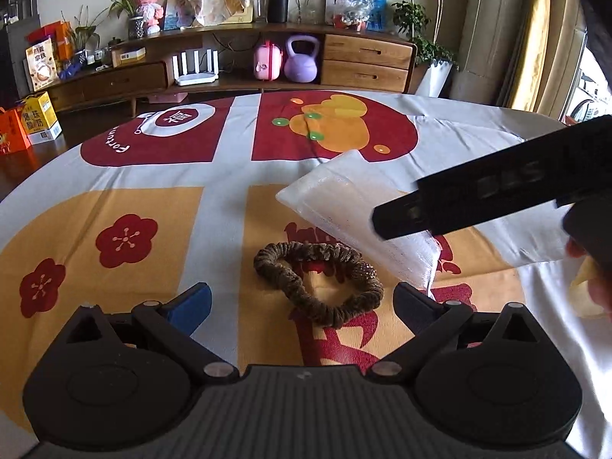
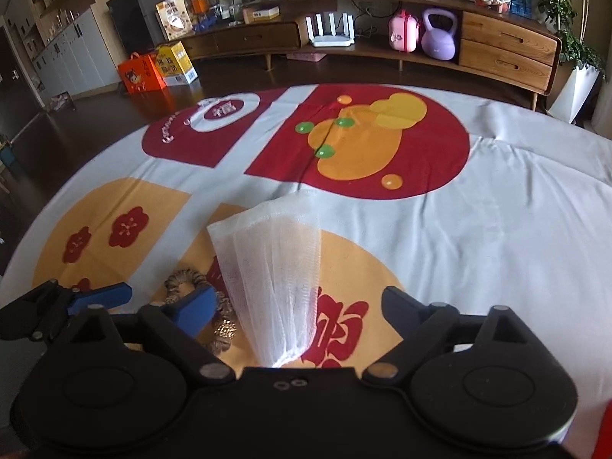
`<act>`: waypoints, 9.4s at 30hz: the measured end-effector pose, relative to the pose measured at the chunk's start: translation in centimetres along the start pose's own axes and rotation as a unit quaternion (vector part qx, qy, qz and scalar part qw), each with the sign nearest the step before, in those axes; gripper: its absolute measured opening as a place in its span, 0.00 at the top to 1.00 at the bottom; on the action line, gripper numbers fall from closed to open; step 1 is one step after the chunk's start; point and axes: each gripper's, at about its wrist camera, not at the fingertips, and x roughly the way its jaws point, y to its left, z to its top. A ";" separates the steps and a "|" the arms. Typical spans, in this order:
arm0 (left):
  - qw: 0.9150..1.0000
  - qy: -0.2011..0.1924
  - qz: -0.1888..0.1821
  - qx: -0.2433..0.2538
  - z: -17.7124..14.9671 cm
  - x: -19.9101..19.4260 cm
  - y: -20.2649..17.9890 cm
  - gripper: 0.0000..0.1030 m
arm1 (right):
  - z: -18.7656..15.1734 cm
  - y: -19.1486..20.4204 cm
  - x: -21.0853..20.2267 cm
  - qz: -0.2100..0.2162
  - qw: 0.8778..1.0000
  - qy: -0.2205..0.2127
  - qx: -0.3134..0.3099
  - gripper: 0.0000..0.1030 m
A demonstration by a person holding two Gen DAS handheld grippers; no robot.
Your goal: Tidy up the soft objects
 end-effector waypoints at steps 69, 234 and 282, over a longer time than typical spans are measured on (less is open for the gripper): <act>0.994 -0.036 -0.069 0.073 -0.4 -14.6 -12.2 0.86 | -13.2 -7.1 -23.0 0.002 0.992 -0.103 0.072 0.93; 0.981 -0.080 -0.172 0.052 -4.8 -25.0 -25.9 0.01 | -28.0 -10.2 -37.1 -0.130 0.945 -0.277 0.116 0.00; 0.978 -0.087 -0.179 0.064 -5.4 -25.8 -25.6 0.01 | -28.0 -9.3 -36.7 -0.129 0.946 -0.271 0.120 0.00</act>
